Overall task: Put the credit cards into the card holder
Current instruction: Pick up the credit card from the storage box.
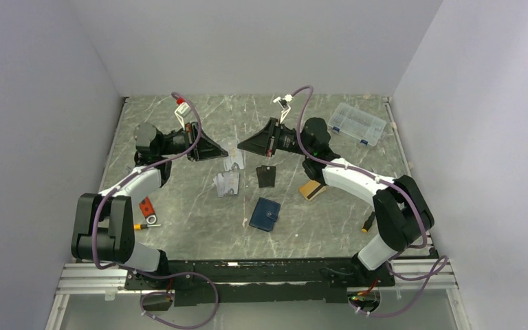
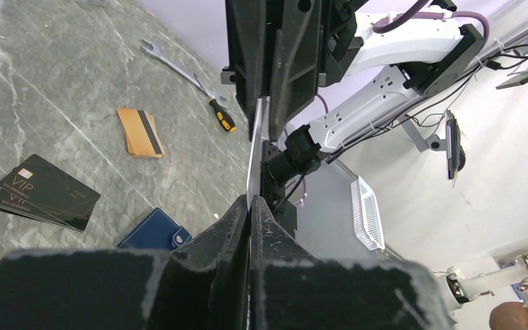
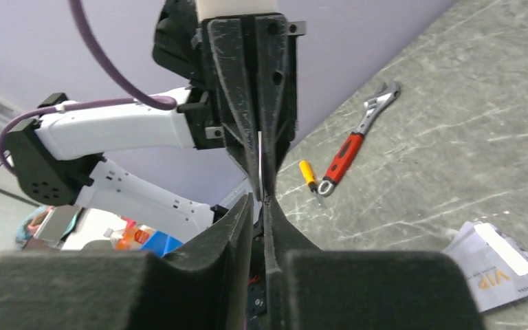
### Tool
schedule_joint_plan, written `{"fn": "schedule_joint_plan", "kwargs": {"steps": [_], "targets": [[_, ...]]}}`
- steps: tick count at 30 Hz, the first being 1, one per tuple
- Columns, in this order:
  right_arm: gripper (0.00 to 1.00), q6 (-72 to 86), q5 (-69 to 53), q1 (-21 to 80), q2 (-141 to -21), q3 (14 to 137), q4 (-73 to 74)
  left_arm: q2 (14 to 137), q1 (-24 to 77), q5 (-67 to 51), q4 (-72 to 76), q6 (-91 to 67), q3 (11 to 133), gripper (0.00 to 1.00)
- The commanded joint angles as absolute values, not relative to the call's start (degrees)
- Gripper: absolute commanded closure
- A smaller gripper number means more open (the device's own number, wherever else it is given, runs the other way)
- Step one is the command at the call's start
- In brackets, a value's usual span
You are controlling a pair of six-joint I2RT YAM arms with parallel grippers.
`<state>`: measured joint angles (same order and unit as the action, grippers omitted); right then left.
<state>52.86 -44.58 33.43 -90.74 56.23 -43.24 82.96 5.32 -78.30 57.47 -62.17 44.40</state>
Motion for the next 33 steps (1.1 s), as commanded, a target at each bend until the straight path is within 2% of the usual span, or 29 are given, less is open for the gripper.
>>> {"fn": "schedule_joint_plan", "kwargs": {"steps": [1,5,13,17,20,26,27,28,29,31,33], "targets": [[0.89,54.6,-47.4,33.7,-90.5,57.8,-48.9,81.0,5.2,-79.5,56.5,-60.1,47.0,0.91],[0.88,54.9,-47.8,34.0,-90.2,57.0,-49.0,81.2,5.2,-79.4,56.3,-59.9,47.2,0.91],[0.75,52.4,-47.9,34.5,-89.5,55.6,-44.9,81.3,5.2,-78.8,55.8,-60.3,47.6,0.94],[0.75,52.8,-47.7,34.6,-89.6,54.7,-45.4,81.2,5.1,-78.8,56.2,-60.7,47.7,0.95],[0.77,52.2,-47.5,34.7,-89.1,54.7,-44.8,81.2,5.0,-78.9,56.0,-60.6,47.9,0.96],[0.99,51.8,-47.2,34.6,-89.4,56.7,-43.5,81.1,5.0,-78.5,55.4,-60.1,47.3,0.95],[1.00,51.8,-47.1,34.6,-89.4,56.7,-43.5,81.1,5.2,-78.4,54.1,-59.4,47.2,0.92],[1.00,51.7,-46.9,34.6,-89.4,56.7,-42.9,80.9,5.2,-77.8,51.5,-57.9,47.0,0.84],[1.00,51.1,-46.7,34.5,-89.3,56.8,-41.3,80.7,5.3,-77.0,48.0,-55.7,47.0,0.72],[1.00,47.1,-44.9,34.4,-88.4,57.1,-31.8,80.0,5.7,-74.8,36.5,-46.4,47.6,0.54],[1.00,39.4,-39.6,34.5,-86.4,56.8,-19.5,80.3,7.1,-69.3,11.2,-27.9,51.3,0.52]]}}
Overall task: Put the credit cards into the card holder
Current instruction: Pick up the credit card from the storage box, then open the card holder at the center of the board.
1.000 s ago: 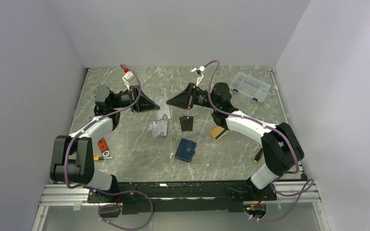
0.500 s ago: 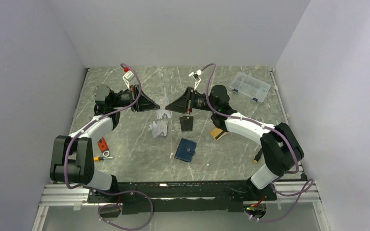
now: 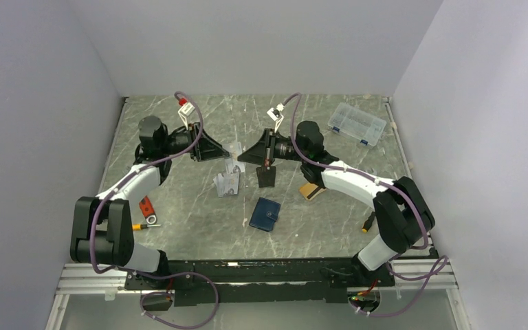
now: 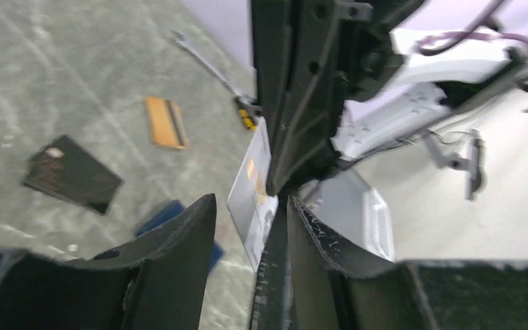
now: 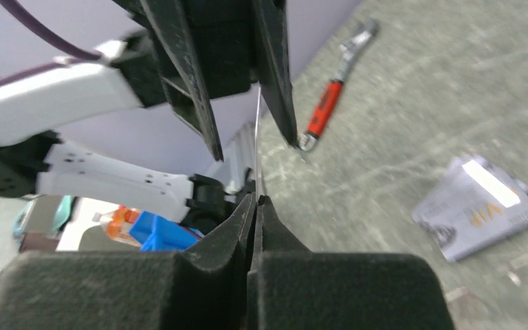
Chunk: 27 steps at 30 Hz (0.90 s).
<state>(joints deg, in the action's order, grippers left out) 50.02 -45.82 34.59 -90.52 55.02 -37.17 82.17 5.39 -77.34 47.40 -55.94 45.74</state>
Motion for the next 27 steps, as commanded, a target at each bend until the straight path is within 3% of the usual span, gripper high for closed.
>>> {"fn": "schedule_joint_plan", "kwargs": {"steps": [1,7,14,19,27], "targets": [[1.00,36.2,-37.5,34.5,-84.7,55.5,-15.6,80.9,9.1,-64.9,-6.0,-17.3,55.1,0.53],[1.00,29.9,-20.0,39.0,-77.4,46.1,-1.0,82.8,17.1,-50.7,-31.8,13.0,60.8,0.53],[1.00,29.6,-4.2,47.0,-79.0,46.7,5.0,76.2,23.2,-39.0,-42.4,36.6,57.9,0.51],[1.00,29.9,3.5,50.1,-81.6,48.7,9.0,67.7,30.3,-33.3,-37.7,41.6,50.6,0.52],[1.00,31.4,11.4,51.9,-79.6,46.4,10.5,58.6,44.8,-26.5,-18.5,44.3,35.2,0.49]]}}
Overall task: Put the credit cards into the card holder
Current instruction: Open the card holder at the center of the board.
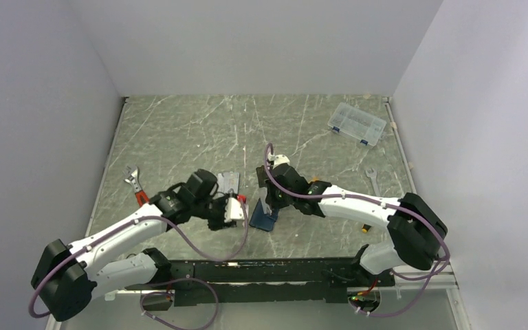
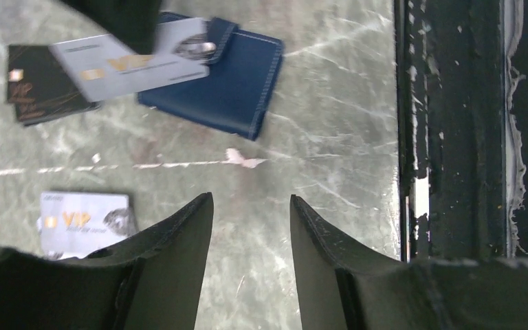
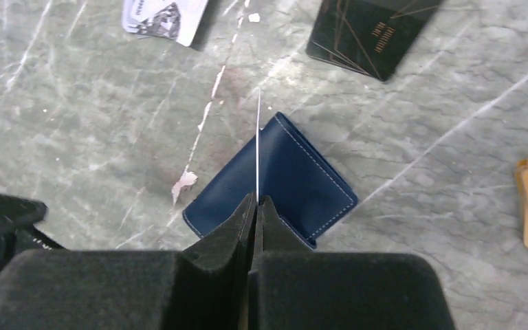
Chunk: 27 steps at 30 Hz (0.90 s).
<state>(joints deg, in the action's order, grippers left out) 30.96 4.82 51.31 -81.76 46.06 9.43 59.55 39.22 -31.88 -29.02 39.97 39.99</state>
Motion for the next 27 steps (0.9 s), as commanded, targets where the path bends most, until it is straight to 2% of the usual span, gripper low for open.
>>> {"fn": "schedule_joint_plan", "kwargs": {"steps": [1,7,14,19,27], "targets": [[1.00,31.6,11.8,51.9,-79.3,46.1,10.7,59.1,46.1,-25.9,-16.7,43.9,34.7,0.49],[1.00,32.3,13.6,52.1,-76.4,44.2,11.3,68.0,51.3,-22.0,-12.0,38.4,37.3,0.47],[1.00,33.8,14.9,52.1,-73.4,40.6,11.6,71.3,56.3,-16.4,-4.9,35.9,36.2,0.44],[1.00,34.8,14.9,52.0,-71.9,37.9,11.0,72.2,59.6,-13.4,-3.0,37.1,34.6,0.38],[1.00,35.7,14.4,52.1,-69.5,35.2,9.8,74.7,61.0,-10.2,0.3,38.4,33.4,0.37]]}}
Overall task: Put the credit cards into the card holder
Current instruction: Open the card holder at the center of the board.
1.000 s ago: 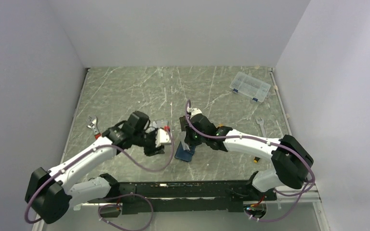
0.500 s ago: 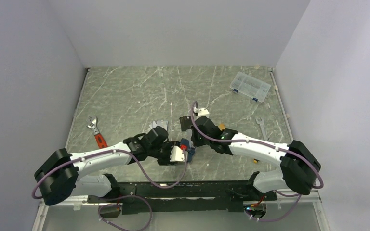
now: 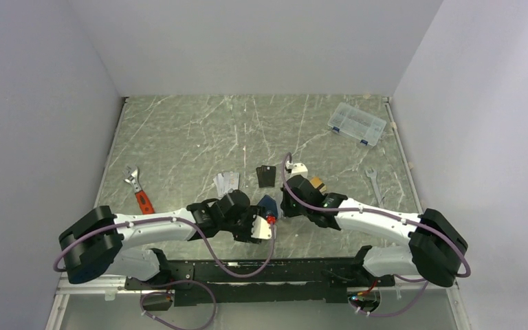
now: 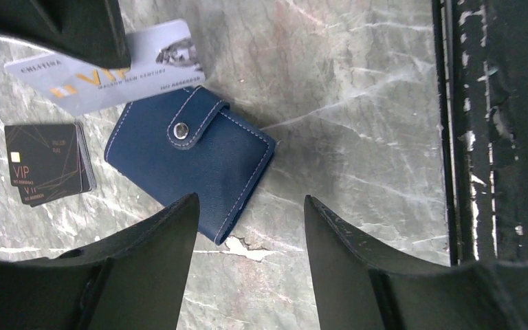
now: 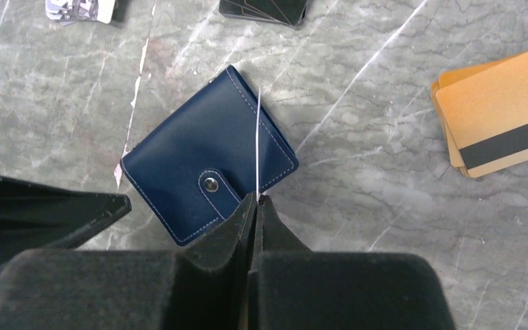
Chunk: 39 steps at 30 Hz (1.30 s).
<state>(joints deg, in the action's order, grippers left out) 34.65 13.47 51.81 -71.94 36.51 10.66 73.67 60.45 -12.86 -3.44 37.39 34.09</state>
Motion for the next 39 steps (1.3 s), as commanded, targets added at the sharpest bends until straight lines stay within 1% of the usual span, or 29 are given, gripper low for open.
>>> {"fn": "schedule_joint_plan", "kwargs": {"steps": [1,9,16,22,30,39], "targets": [[1.00,35.6,14.4,52.0,-69.4,35.0,9.8,75.2,61.1,-9.7,1.2,38.7,33.4,0.37],[1.00,34.9,13.9,51.9,-69.5,34.9,9.1,78.0,61.0,-5.5,4.3,43.2,33.0,0.37],[1.00,34.9,11.6,49.4,-66.6,33.6,8.4,81.0,61.1,-6.2,3.4,44.9,35.2,0.38],[1.00,35.3,8.7,47.7,-63.8,31.2,6.9,83.7,60.8,-5.7,1.7,45.2,37.8,0.48],[1.00,33.4,4.6,43.2,-63.2,31.2,5.5,83.6,60.4,-6.5,-1.3,41.0,39.8,0.51],[1.00,33.4,0.3,39.5,-61.6,30.1,3.4,84.5,58.2,-5.2,-0.5,38.2,41.2,0.60]]}}
